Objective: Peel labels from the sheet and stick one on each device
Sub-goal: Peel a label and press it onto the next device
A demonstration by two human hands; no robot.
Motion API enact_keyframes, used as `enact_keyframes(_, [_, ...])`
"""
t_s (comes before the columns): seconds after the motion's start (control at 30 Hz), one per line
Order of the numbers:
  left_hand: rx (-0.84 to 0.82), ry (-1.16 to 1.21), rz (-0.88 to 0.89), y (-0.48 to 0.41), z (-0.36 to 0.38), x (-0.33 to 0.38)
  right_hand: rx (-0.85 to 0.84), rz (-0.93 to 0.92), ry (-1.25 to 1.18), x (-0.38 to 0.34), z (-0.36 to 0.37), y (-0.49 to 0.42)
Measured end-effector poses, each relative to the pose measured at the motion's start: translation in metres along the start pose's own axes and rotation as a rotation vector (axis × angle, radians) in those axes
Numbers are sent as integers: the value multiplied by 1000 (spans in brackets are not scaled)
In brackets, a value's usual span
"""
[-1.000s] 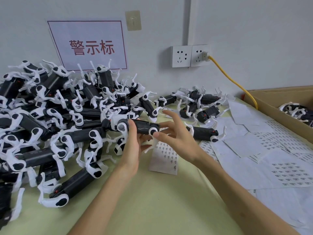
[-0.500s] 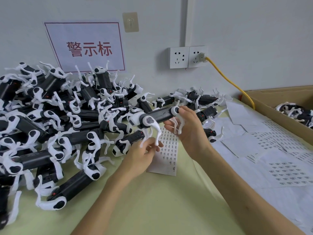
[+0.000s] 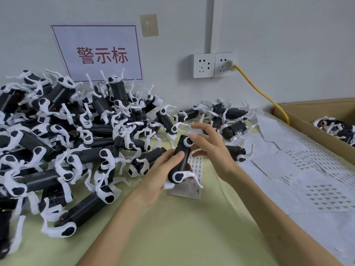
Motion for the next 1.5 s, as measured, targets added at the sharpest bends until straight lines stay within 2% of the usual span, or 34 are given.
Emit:
enact_keyframes(0.13, [70,63,41,-1,0,0,97,-39,121,1,-2,0])
enact_keyframes(0.33, [230,93,113,0,-14,9,337,-167,91,-8,-17,4])
enact_keyframes(0.4, [244,105,102,0,-17,8,308,-179,56,-9,-15,4])
enact_keyframes(0.57, [230,90,97,0,-13,3,52,-118,41,-6,7,2])
enact_keyframes(0.7, [197,72,115,2,-8,6,-14,-102,33,-3,17,3])
enact_keyframes(1.5, [140,-135,328,-1,-7,10,-3,-120,198,-6,14,4])
Point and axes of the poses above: each hand's wrist, its own y-axis away from the middle knuckle, its own z-axis out of the palm, x = y × z, the point moved 6 cm from there along -y, towards the middle knuckle, and after that the axes turned 9 degrees about y, right-handed, at the moved point
